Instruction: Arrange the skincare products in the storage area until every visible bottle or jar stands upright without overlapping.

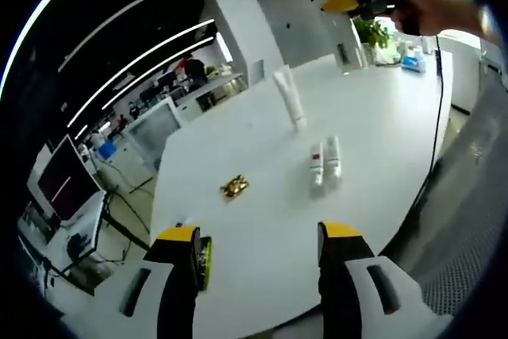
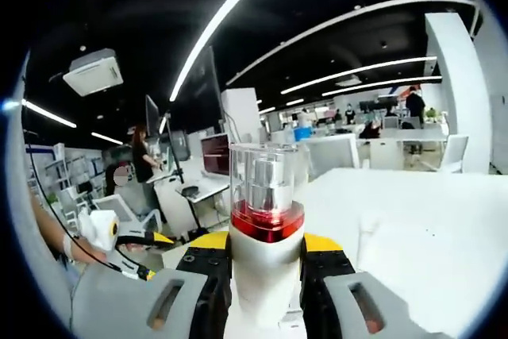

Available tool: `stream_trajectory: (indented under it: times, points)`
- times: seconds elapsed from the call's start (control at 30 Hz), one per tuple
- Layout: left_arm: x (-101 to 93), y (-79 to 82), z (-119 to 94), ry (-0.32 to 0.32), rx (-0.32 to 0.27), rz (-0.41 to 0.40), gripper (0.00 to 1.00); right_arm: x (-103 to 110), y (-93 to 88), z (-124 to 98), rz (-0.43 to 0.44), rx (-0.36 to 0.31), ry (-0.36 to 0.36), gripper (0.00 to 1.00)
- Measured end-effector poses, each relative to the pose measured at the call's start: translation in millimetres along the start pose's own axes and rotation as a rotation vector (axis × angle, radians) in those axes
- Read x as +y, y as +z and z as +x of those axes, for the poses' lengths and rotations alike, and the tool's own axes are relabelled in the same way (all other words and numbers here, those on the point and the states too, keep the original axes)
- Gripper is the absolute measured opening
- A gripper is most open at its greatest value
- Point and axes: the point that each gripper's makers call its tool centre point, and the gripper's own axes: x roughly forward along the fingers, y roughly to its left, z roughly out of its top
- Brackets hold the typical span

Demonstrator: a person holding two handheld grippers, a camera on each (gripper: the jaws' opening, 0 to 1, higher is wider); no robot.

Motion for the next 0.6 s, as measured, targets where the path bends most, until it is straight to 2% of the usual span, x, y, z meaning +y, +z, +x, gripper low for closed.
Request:
stream_trajectory:
  times: [0.07, 0.2, 0.27, 0.37, 0.5, 0.6]
  points:
    - [3.2, 1.9, -1, 0.012, -0.022, -0.016, 0.57, -8, -4.4, 2, -0.004, 0.011, -0.013, 0.27]
    - [-2.4, -9.3, 4, -0.011, 0.025, 0.003, 0.56, -22, -12.6, 7, -0.016, 0.037, -0.050, 0.26]
    - [-3.1, -20.5, 5, -0.018, 0.081, 0.003, 0.57, -29, -15.4, 9, -0.016, 0.041, -0.061, 0.26]
    - [-0.2, -17.7, 5, -0.004, 0.067, -0.005, 0.53, -39, -20.7, 15, -0.019, 0.057, -0.075, 0.27]
    - [-3.5, -25.8, 7, -0.020, 0.101, 0.000, 0.51, -55, -28.4, 22, -0.030, 0.082, -0.095, 0.27]
    - [-3.2, -24.1, 6, -0.017, 0.092, -0.003, 0.50, -67, -33.9, 25, -0.031, 0.097, -0.115, 0.27]
